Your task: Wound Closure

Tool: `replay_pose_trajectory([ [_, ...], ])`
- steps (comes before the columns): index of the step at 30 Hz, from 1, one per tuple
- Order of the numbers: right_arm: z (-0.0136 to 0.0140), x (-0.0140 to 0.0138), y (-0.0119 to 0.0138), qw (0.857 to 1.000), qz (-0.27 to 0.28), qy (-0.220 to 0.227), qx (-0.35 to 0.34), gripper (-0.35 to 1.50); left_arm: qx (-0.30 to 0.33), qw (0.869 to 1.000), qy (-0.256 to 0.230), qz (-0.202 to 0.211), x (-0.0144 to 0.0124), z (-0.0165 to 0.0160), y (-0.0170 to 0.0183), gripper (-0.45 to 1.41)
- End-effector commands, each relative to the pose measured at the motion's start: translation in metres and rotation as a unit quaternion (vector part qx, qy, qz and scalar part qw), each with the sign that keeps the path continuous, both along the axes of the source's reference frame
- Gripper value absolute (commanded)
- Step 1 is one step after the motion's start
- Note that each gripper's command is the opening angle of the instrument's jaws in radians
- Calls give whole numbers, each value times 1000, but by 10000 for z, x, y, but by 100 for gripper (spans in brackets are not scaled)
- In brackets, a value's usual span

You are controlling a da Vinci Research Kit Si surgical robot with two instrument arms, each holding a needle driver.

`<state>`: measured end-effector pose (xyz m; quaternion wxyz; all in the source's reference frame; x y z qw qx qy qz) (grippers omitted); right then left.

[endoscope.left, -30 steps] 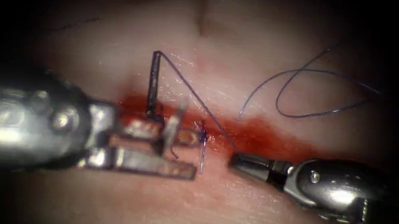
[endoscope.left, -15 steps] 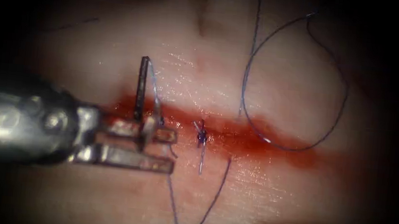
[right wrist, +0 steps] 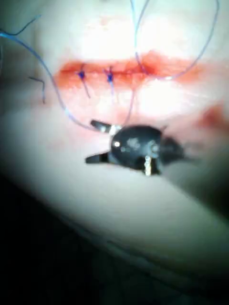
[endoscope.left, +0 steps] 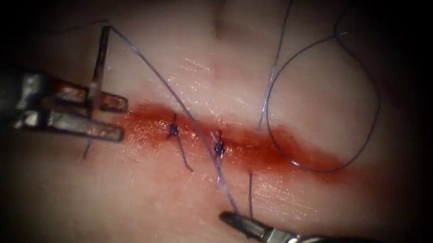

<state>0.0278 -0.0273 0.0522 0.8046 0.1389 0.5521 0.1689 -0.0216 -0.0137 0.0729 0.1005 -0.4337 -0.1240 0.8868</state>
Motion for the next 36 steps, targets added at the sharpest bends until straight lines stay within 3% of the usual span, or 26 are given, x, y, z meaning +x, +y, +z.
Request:
replay_pose_trajectory([
  [1,9,-4,-4,1000,4,-12,-10,110,2,1000,1,0,-4,7,-5,-45],
  [7,28,-18,3,997,2,-61,-50,108,3,1000,5,-4,4,5,-1,-45],
  [19,66,-9,16,992,36,-94,-72,93,4,1000,8,-9,3,2,-1,-45],
  [22,70,-7,18,991,49,-100,-78,74,4,1000,9,-11,3,2,-1,-45],
  [24,73,-6,18,990,54,-104,-82,47,4,1000,10,-12,3,2,-1,-45],
  [25,73,-6,18,990,54,-104,-82,47,4,1000,10,-12,3,2,-1,-45],
  [26,75,-5,18,990,52,-103,-85,19,4,1000,10,-12,3,2,-1,-45],
  [27,75,-5,18,990,52,-103,-85,19,4,1000,10,-12,3,2,-1,-45],
  [28,75,-5,17,990,46,-99,-86,-26,4,1000,10,-12,3,2,-1,-45],
  [29,75,-6,16,991,37,-93,-86,-35,4,1000,10,-12,2,3,-1,-45],
  [36,69,-9,9,993,1,-85,-79,-35,2,1000,12,-13,1,7,-3,-45],
])
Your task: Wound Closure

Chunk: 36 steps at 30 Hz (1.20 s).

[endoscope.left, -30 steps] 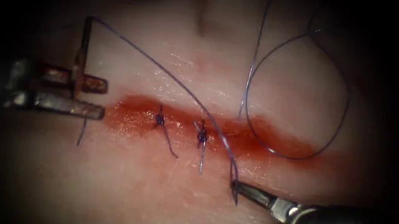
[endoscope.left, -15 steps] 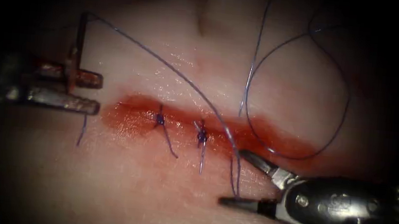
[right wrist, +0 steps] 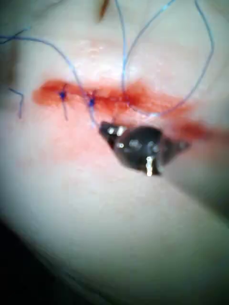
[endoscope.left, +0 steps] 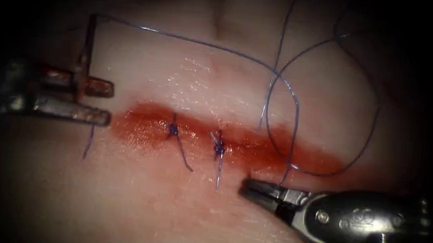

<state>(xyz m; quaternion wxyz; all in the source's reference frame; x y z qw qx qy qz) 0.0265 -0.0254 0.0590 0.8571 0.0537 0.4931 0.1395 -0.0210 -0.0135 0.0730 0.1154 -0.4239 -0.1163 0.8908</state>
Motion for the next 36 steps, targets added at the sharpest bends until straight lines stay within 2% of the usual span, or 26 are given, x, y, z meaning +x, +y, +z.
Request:
replay_pose_trajectory([
  [1,-1,3,-14,1000,-23,7,12,-35,1,1000,-2,2,-5,9,-6,-45],
  [5,-15,-1,-27,998,-60,16,28,-35,1,1000,-3,4,-3,13,-5,-45],
  [7,-35,2,-41,994,-87,34,63,-35,0,1000,-3,5,0,15,-4,-45],
  [8,-35,2,-41,994,-87,34,63,-35,0,1000,-3,5,0,15,-4,-45],
  [10,-61,13,-56,987,-120,49,94,-35,0,1000,-3,5,3,17,-4,-45],
  [11,-61,13,-56,987,-120,49,94,-35,0,1000,-3,5,3,17,-4,-45],
  [13,-87,30,-69,980,-147,68,113,-35,0,1000,-3,5,4,18,-3,-45],
  [17,-111,52,-84,973,-171,90,125,-35,-1,1000,-3,5,7,20,-2,-45],
  [19,-139,83,-107,961,-208,118,137,-35,1,1000,-2,4,10,24,-2,-45],
  [20,-145,89,-110,959,-217,124,137,-35,1,1000,-2,4,11,24,-1,-45],
  [23,-153,103,-109,963,-209,123,117,-35,0,1000,-2,4,13,26,-1,-45],
  [25,-152,99,-102,971,-185,115,95,51,0,1000,-2,4,14,27,0,-45],
  [26,-149,89,-93,976,-170,109,85,84,0,1000,-2,4,16,28,0,-45],
  [27,-146,80,-87,978,-162,104,81,93,0,1000,-2,5,17,28,1,-45],
  [28,-146,80,-87,978,-162,104,81,93,0,1000,-2,5,17,28,1,-45],
  [29,-140,52,-71,983,-145,93,63,108,0,1000,-3,6,20,30,2,-45],
  [31,-139,44,-67,983,-144,92,62,108,0,1000,-3,6,22,30,3,-45],
  [33,-137,4,-50,985,-138,86,51,106,3,1000,-4,6,28,34,6,-45],
  [36,-129,-27,-37,990,-120,70,34,100,4,1000,-3,5,33,39,7,-45],
])
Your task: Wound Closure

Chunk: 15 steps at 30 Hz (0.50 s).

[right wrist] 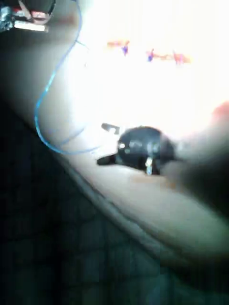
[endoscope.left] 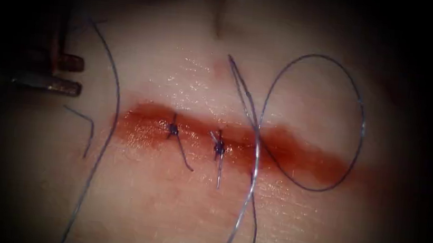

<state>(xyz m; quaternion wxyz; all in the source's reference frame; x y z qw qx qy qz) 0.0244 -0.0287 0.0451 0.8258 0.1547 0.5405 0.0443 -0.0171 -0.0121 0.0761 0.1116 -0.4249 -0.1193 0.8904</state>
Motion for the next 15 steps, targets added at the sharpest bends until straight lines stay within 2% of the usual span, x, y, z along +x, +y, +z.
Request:
replay_pose_trajectory([
  [1,14,-12,0,1000,9,-10,-7,100,2,1000,-1,0,-5,8,-6,-45],
  [3,17,-17,2,1000,12,-11,-13,98,2,1000,-1,0,-5,10,-6,-45],
  [6,38,-35,10,999,28,-31,-32,96,3,1000,1,-2,-4,13,-6,-45],
  [11,73,-24,10,996,34,-45,-65,93,3,1000,1,-3,-4,14,-6,-45],
  [15,106,-5,7,994,40,-53,-90,86,2,1000,2,-4,-4,14,-6,-45],
])
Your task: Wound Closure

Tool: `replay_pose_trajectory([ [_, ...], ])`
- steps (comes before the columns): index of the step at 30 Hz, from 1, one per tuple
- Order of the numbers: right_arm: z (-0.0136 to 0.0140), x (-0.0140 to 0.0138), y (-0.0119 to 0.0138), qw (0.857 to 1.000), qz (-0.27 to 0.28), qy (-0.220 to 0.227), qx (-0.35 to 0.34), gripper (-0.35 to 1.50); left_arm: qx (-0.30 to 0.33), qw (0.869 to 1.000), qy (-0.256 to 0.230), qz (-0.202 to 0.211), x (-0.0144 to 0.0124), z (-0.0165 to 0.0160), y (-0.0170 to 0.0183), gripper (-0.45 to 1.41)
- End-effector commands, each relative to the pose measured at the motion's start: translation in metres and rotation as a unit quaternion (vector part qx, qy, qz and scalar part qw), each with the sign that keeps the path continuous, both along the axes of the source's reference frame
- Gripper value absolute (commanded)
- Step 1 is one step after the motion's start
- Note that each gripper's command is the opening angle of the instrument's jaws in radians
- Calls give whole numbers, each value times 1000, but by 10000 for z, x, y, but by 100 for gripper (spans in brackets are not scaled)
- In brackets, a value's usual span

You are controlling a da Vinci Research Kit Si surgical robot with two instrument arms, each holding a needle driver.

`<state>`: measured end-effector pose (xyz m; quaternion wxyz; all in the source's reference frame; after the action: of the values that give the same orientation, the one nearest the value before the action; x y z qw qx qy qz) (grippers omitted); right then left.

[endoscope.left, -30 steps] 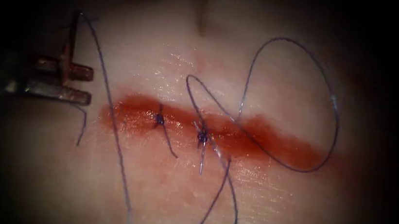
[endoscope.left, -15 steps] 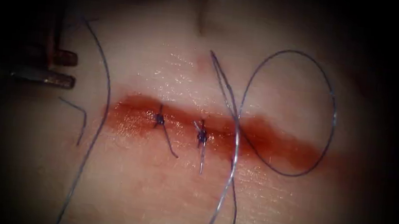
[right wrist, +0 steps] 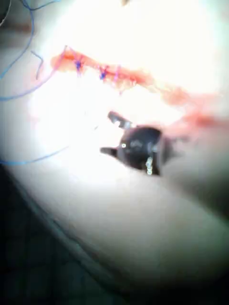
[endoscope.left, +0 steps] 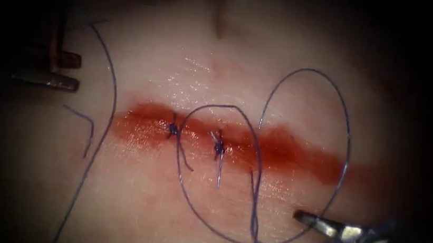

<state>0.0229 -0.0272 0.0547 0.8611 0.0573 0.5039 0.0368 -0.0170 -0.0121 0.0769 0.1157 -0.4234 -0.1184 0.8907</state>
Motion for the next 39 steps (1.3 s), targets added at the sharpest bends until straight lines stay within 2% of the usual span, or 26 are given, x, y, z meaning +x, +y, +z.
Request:
replay_pose_trajectory([
  [1,14,11,-7,1000,3,-3,-7,86,1,1000,0,0,-5,6,-6,-45],
  [8,52,24,5,996,36,-40,-76,76,1,1000,1,-1,-7,6,-7,-45],
  [16,55,34,9,995,40,-26,-84,64,1,1000,2,-2,-8,6,-8,-45],
  [21,55,43,5,996,33,-18,-83,37,1,1000,2,-2,-8,6,-8,-45],
  [23,54,44,4,996,26,-13,-80,9,1,1000,2,-2,-8,6,-8,-45],
  [25,54,45,4,996,26,-12,-79,-1,1,1000,2,-2,-8,6,-8,-45],
  [27,54,43,3,997,15,-3,-74,-35,1,1000,2,-2,-8,6,-8,-45],
  [34,51,37,-3,998,-18,3,-60,-35,1,1000,2,-3,-8,6,-8,-45],
  [38,32,41,-20,998,-49,22,-38,-35,1,1000,2,-3,-7,6,-8,-45],
  [39,17,46,-27,997,-62,25,-31,-35,1,1000,2,-3,-6,5,-8,-45],
])
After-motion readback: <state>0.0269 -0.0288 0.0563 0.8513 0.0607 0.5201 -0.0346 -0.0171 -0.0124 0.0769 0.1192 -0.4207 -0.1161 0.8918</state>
